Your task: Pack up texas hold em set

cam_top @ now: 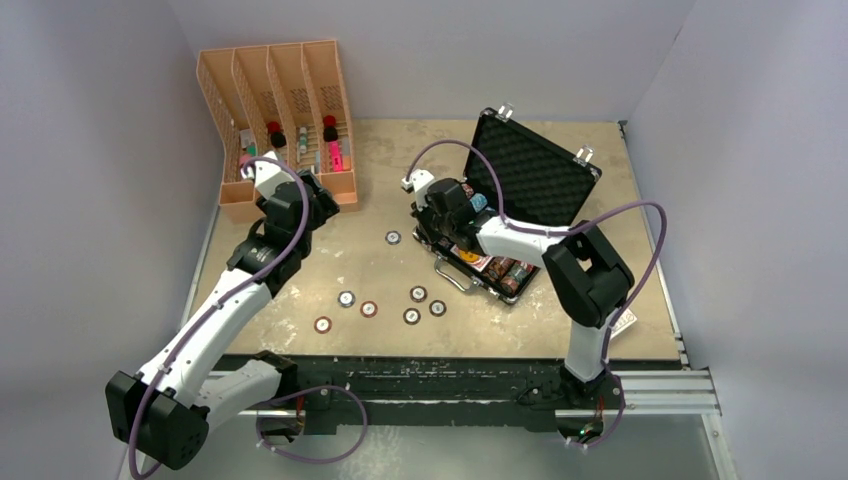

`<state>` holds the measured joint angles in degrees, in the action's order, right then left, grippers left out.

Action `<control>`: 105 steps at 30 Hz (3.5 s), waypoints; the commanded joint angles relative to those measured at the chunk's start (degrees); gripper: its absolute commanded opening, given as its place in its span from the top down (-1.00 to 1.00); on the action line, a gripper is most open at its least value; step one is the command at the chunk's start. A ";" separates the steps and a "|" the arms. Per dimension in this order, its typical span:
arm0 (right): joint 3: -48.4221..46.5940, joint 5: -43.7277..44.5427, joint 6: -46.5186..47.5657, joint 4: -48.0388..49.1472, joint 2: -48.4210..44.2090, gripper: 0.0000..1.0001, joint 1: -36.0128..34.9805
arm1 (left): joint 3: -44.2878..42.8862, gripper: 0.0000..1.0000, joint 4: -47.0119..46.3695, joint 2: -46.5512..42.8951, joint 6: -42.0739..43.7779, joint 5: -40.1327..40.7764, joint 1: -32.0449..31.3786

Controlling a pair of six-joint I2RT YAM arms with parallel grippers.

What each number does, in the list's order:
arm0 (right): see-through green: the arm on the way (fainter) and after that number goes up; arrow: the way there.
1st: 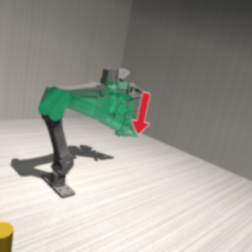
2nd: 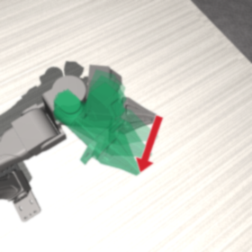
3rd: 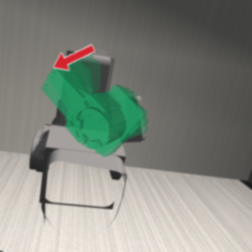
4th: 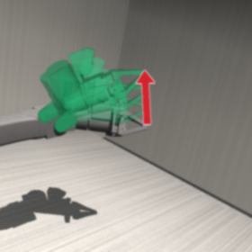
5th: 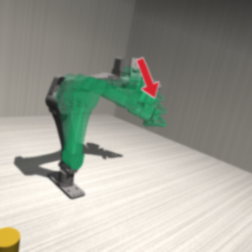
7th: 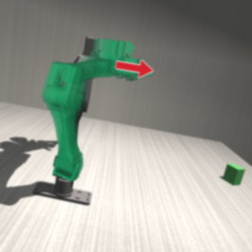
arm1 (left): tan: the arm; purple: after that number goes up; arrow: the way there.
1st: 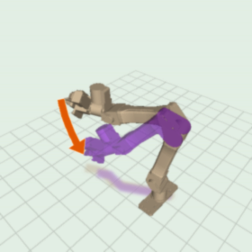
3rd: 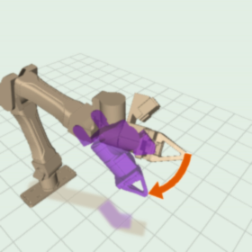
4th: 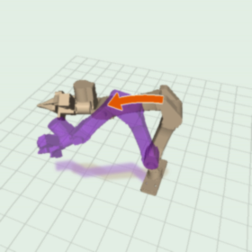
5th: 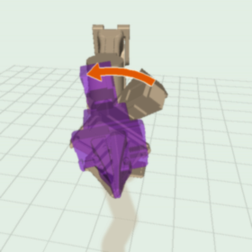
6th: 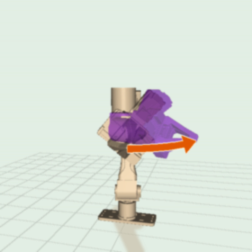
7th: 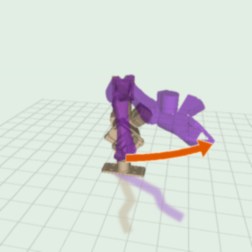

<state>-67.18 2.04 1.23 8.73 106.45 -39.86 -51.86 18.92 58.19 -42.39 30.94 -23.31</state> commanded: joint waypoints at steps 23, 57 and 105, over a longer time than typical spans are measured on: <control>-2.48 -3.32 1.23 -4.00 -5.57 0.33 0.74 | -0.35 -0.28 -1.28 0.72 -0.30 1.07 0.09; -36.64 2.58 -7.91 -29.48 20.75 -0.29 -6.98 | -0.79 -0.29 2.70 -5.10 -1.73 3.58 0.11; -30.16 0.98 -8.16 -45.79 18.54 -0.08 -9.23 | 0.03 -0.29 2.53 -6.33 -0.67 1.76 0.05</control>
<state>-95.83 2.00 -5.67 -31.70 124.38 -48.75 -50.72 22.37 52.62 -44.36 31.75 -23.31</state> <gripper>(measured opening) 0.515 0.646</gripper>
